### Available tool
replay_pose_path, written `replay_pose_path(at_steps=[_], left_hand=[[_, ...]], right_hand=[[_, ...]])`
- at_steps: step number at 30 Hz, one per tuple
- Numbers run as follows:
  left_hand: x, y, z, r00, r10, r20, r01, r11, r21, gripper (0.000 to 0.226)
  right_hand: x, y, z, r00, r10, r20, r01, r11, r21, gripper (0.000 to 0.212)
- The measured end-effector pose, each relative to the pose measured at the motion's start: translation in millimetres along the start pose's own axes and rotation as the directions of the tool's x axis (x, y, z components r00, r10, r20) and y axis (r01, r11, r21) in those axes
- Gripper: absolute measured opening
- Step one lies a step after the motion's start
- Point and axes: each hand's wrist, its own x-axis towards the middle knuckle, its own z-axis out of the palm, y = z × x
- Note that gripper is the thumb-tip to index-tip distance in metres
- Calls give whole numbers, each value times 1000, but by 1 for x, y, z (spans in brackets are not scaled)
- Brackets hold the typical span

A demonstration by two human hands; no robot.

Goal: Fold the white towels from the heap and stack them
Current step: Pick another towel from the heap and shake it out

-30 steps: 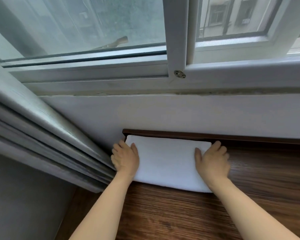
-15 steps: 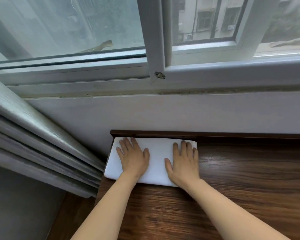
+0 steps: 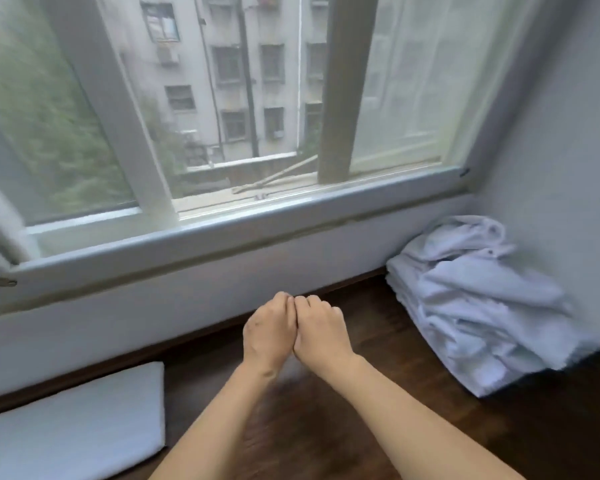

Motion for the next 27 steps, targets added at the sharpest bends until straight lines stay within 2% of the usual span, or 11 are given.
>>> replay_pose_path(at_steps=[4, 8, 10, 12, 15, 19, 22, 23, 25, 27], left_hand=[[27, 134, 35, 992, 80, 100, -61, 980, -188, 25], [43, 239, 70, 962, 220, 163, -167, 944, -285, 25], [50, 274, 90, 944, 263, 201, -202, 939, -277, 23], [60, 299, 111, 924, 302, 234, -246, 939, -241, 34], [80, 327, 135, 934, 275, 230, -239, 955, -176, 41], [113, 354, 153, 940, 227, 256, -221, 974, -54, 55], [127, 368, 167, 919, 242, 311, -261, 965, 18, 44], [130, 371, 169, 915, 252, 314, -278, 960, 40, 37], [134, 374, 170, 913, 281, 297, -308, 950, 48, 31], [139, 375, 161, 929, 254, 268, -256, 966, -31, 28]], right_hand=[[-8, 121, -61, 985, 166, -51, -164, 986, 30, 21], [-20, 224, -109, 952, 280, -124, -283, 959, -8, 24], [-26, 270, -124, 925, 347, -153, -355, 935, -25, 29], [-26, 312, -130, 884, 446, -142, -453, 891, -20, 37], [-21, 364, -129, 827, 555, -89, -551, 832, 68, 34], [-2, 396, -121, 804, 590, -66, -555, 786, 272, 36], [18, 408, -117, 747, 662, -63, -599, 711, 368, 49], [25, 409, -118, 741, 668, -63, -593, 696, 406, 47], [40, 413, -123, 751, 653, -95, -519, 674, 525, 30], [53, 413, -140, 777, 617, -122, -409, 643, 648, 19]])
